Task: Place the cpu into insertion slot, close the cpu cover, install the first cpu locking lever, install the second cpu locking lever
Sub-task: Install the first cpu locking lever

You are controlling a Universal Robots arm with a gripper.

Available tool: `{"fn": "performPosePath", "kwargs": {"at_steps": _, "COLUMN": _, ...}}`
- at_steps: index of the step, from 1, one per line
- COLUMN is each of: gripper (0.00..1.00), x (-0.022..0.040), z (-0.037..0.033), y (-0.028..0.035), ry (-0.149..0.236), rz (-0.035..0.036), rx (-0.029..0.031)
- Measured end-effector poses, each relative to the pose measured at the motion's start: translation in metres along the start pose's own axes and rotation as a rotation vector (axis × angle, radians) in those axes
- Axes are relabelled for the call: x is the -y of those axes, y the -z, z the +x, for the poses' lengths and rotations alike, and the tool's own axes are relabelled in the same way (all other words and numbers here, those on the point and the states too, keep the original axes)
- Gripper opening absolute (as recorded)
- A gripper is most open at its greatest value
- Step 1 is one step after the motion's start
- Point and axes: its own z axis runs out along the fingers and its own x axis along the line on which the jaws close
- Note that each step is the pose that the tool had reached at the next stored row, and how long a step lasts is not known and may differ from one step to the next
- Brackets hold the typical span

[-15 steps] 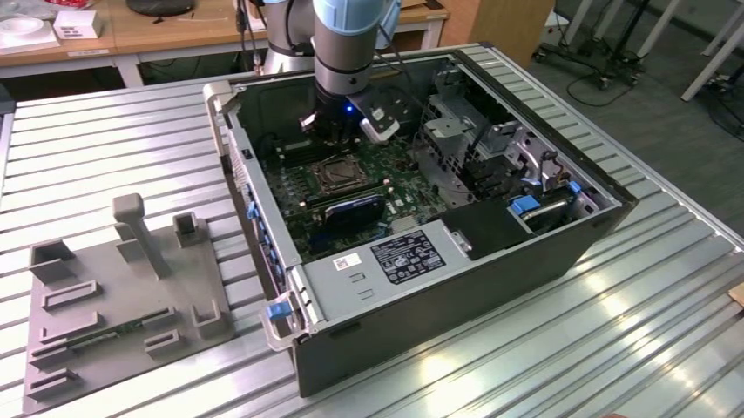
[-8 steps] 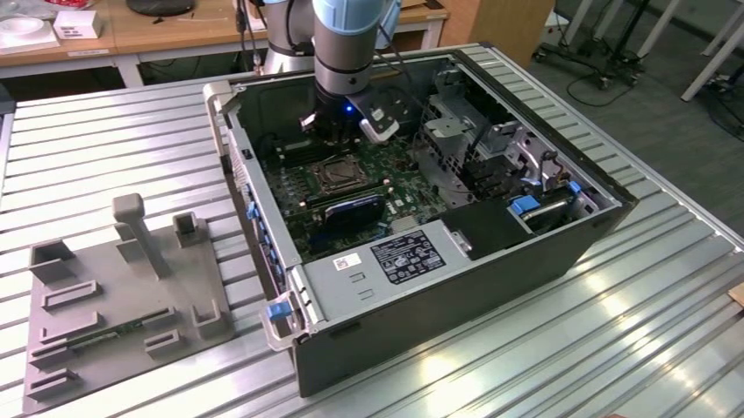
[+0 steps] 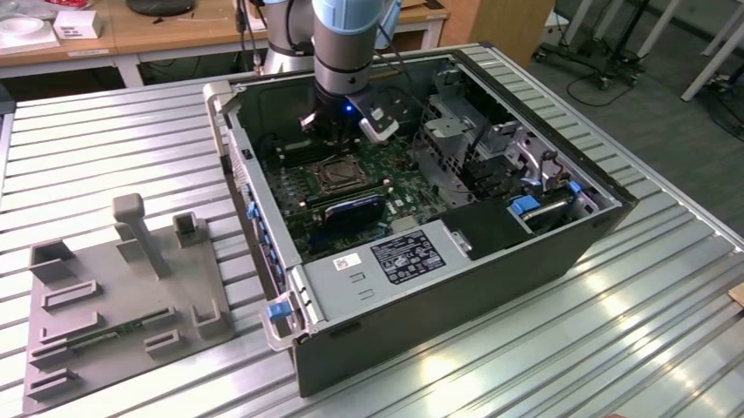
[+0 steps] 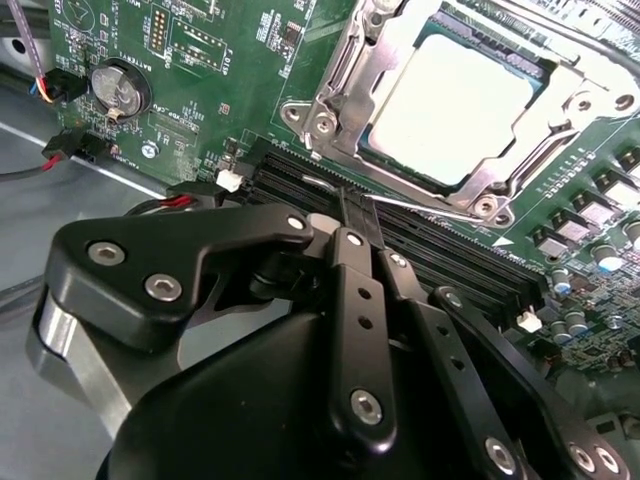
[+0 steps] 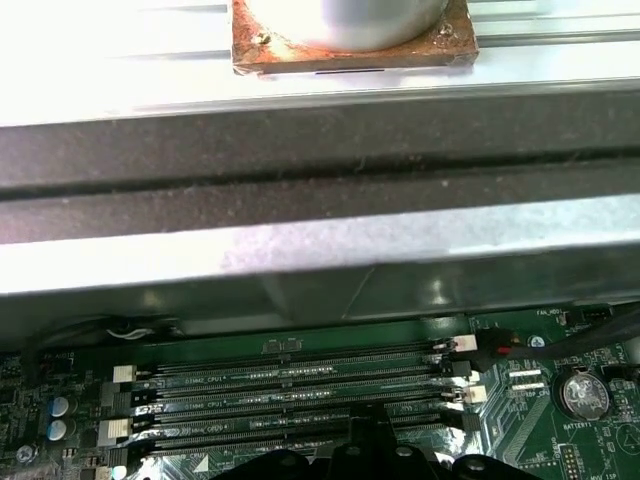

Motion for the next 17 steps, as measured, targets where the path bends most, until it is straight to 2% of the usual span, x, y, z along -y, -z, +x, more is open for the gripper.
{"fn": "performPosePath", "kwargs": {"at_steps": 17, "gripper": 0.11, "x": -0.0038, "z": 0.0005, "y": -0.0011, "ry": -0.002, "rz": 0.0002, "rx": 0.0007}}
